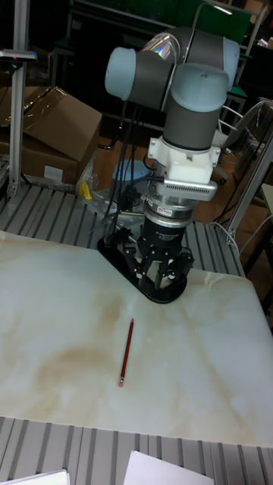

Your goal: Insert the pencil into the pencil sharpener

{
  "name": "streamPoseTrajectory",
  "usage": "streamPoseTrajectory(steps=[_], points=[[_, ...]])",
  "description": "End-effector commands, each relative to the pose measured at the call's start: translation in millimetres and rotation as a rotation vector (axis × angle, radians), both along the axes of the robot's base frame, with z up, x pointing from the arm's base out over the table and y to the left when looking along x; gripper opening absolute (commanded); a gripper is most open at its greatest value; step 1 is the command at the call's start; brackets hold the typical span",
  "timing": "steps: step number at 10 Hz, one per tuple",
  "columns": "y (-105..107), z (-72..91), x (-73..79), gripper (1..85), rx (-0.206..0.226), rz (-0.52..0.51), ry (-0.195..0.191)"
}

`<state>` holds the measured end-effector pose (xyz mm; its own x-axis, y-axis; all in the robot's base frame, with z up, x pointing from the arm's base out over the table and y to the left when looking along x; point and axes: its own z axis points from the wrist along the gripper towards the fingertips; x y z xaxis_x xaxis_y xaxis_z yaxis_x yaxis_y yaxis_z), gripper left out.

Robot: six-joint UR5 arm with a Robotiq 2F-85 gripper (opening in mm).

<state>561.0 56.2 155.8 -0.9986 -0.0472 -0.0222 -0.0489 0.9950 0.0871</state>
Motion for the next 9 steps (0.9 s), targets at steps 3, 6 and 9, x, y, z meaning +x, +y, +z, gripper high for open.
streamPoseTrajectory(steps=[3, 6, 9], points=[[-12.7, -43.5, 24.5, 34.0, -0.02, -0.055, 0.007], [-11.2, -56.5, 24.3, 35.0, 0.025, -0.04, 0.003], [-15.6, -69.4, 23.5, 35.0, -0.006, -0.115, 0.029]])
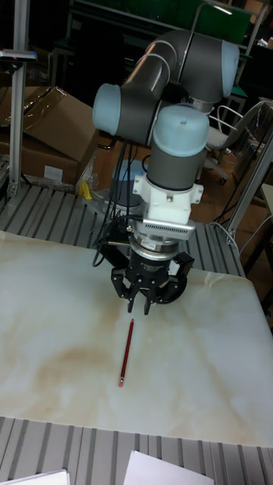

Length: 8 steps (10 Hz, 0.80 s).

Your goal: Insert the pencil into the pencil sharpener

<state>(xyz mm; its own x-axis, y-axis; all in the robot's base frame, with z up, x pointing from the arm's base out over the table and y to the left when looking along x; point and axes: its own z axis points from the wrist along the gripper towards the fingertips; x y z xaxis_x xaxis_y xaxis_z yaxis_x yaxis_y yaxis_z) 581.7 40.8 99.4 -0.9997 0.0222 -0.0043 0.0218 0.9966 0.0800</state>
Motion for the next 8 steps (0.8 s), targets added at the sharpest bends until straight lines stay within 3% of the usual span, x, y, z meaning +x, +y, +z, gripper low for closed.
streamPoseTrajectory(steps=[1, 2, 3, 4, 5, 8], points=[[-10.7, -31.8, 7.5, 35.0, -0.011, -0.049, 0.011], [-21.6, -49.8, 8.8, 35.0, -0.005, -0.048, 0.005], [-25.5, -50.5, 3.0, 35.0, -0.013, -0.051, 0.023], [-19.9, -50.1, 1.1, 35.0, 0.008, -0.061, 0.032], [-14.0, -49.5, 3.9, 35.0, 0.031, -0.083, 0.024], [-18.7, -50.0, 8.3, 35.0, 0.014, -0.092, 0.007]])
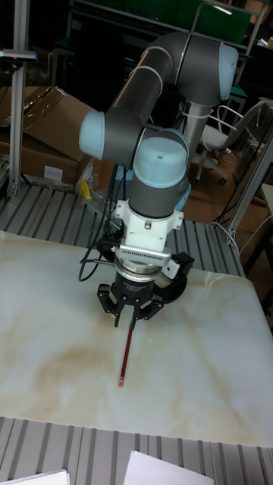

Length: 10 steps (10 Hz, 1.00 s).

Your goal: Insert the pencil into the pencil sharpener

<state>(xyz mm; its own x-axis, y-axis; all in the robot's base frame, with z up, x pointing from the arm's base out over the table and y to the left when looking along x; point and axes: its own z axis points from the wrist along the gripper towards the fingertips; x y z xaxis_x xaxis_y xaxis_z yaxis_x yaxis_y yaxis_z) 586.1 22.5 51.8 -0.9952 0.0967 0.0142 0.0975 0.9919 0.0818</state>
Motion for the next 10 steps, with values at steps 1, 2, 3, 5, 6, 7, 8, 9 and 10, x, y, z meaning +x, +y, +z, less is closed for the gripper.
streamPoseTrajectory(steps=[1, 2, 3, 5, 6, 7, 8, 9, 10], points=[[2.0, -2.1, 6.3, 35.0, 0.019, -0.006, -0.022], [6.8, -1.5, 9.9, 35.3, 0.038, -0.02, -0.034], [9.5, -7.9, 13.6, 35.7, 0.034, -0.037, -0.037], [17.0, -24.2, 17.4, 35.7, 0.013, -0.059, -0.045], [8.1, -16.5, 14.4, 35.3, -0.012, -0.052, -0.043], [9.7, -13.9, 10.9, 35.3, 0.0, -0.042, -0.031], [10.9, -13.8, 9.3, 35.3, 0.004, -0.034, -0.026], [11.7, -13.8, 9.3, 35.3, 0.007, -0.028, -0.026], [11.7, -13.8, 7.7, 35.0, 0.007, -0.021, -0.02]])
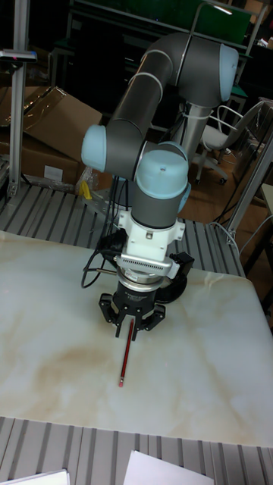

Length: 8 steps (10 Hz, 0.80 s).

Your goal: Insert the pencil into the pencil sharpener

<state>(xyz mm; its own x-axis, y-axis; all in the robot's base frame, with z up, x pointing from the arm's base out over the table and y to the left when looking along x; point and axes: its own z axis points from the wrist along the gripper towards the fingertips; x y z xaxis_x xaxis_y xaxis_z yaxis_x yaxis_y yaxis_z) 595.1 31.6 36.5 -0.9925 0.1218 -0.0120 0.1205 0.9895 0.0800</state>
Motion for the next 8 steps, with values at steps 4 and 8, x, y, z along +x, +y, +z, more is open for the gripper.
streamPoseTrajectory(steps=[4, 8], points=[[19.8, -9.1, 15.4, 35.0, 0.074, 0.012, -0.026], [16.1, -30.8, 27.9, 35.0, 0.055, 0.028, -0.034]])
